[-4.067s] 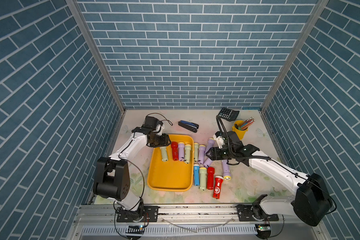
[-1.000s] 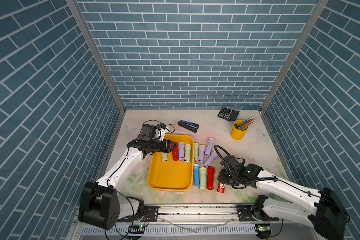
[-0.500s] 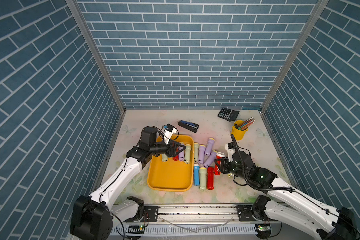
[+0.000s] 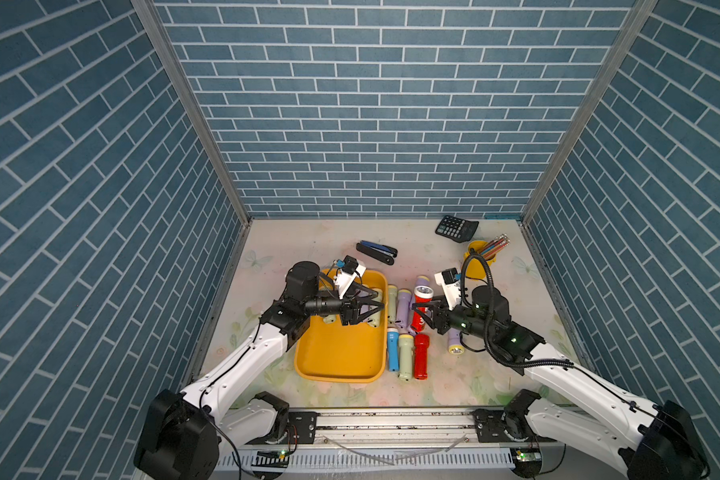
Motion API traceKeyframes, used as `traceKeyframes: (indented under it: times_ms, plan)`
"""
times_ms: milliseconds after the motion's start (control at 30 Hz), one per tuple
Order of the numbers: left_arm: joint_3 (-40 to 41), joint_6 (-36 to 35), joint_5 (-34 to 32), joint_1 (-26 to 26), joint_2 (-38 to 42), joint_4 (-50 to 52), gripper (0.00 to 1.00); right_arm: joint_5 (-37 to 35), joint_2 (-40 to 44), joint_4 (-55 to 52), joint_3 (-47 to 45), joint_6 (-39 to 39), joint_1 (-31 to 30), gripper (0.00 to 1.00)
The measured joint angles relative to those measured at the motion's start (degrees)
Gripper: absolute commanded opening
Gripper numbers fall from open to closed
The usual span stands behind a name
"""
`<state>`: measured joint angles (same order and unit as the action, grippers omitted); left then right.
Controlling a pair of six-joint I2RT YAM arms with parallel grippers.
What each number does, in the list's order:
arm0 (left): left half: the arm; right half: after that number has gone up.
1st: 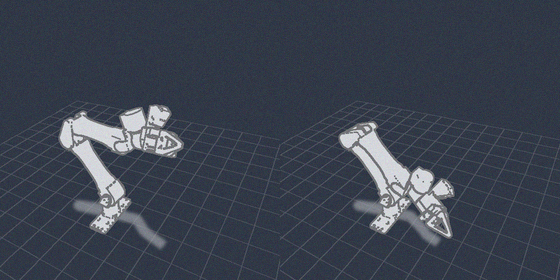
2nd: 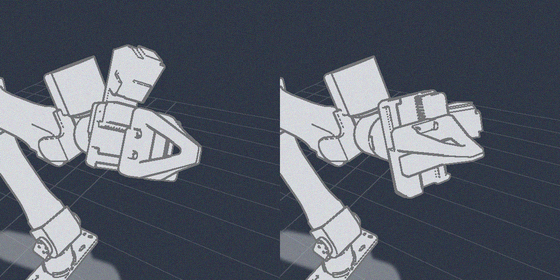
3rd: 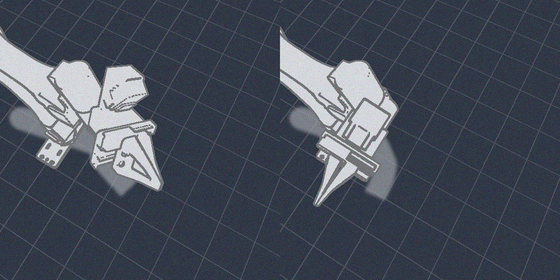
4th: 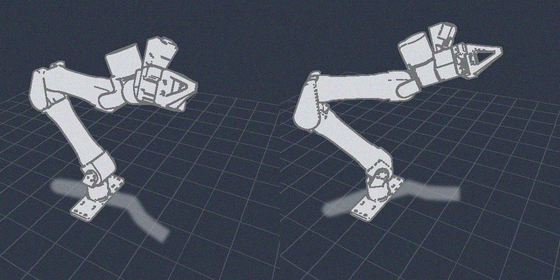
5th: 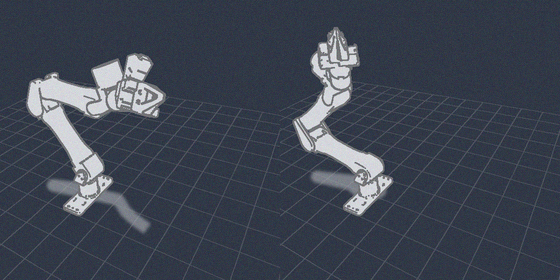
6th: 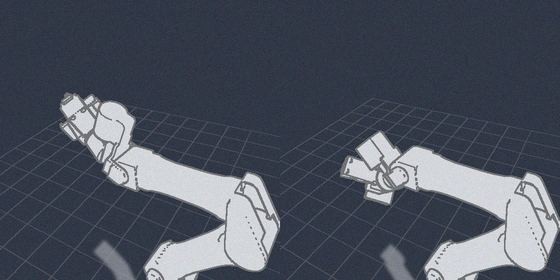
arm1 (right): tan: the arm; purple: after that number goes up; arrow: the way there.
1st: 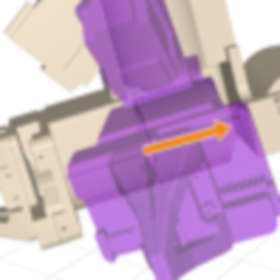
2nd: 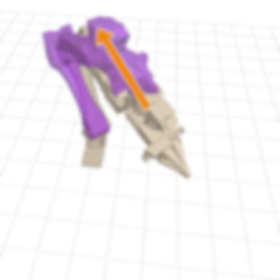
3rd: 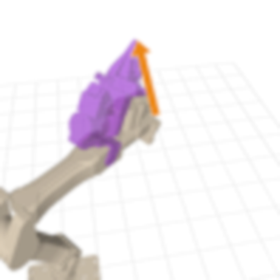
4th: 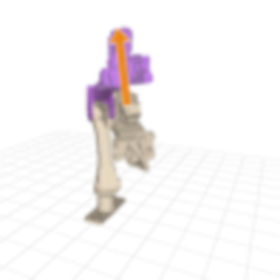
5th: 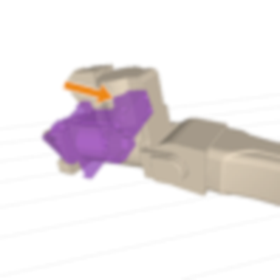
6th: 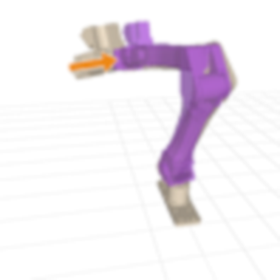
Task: Put the flashlights into the storage boxes
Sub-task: Place the flashlight at the storage box.
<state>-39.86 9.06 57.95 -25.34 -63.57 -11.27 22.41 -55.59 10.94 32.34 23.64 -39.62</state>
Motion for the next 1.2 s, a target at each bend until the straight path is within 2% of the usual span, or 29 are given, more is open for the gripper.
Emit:
traceKeyframes:
  times_ms: [267, 533, 767, 967, 1200]
  plan:
    - [4.13, -0.09, 2.64, -1.29, -0.26, -8.41, 0.56, 11.52, -2.64, 11.54, -2.58, -4.59, 0.42, 0.18]
    - [1.95, -7.34, 4.94, -4.9, -1.51, -3.17, 0.56, 17.7, -4.31, 15.69, -2.56, -6.19, 0.46, 0.17]
    - [1.51, -10.12, 4.5, -9.2, -4.81, -2.36, 0.58, 22.18, -6.99, 18.45, -1.73, -6.08, 0.48, 0.17]
    - [1.51, -9.27, 3.1, -10.1, -7.76, -4.74, 0.57, 25.14, -9.53, 22.29, -1.09, -5.25, 0.55, 0.17]
    - [1.51, -4.2, 3.56, -11.04, -11.45, -14.03, 0.54, 26.53, -11.98, 26.47, -0.52, -3.32, 0.52, 0.17]
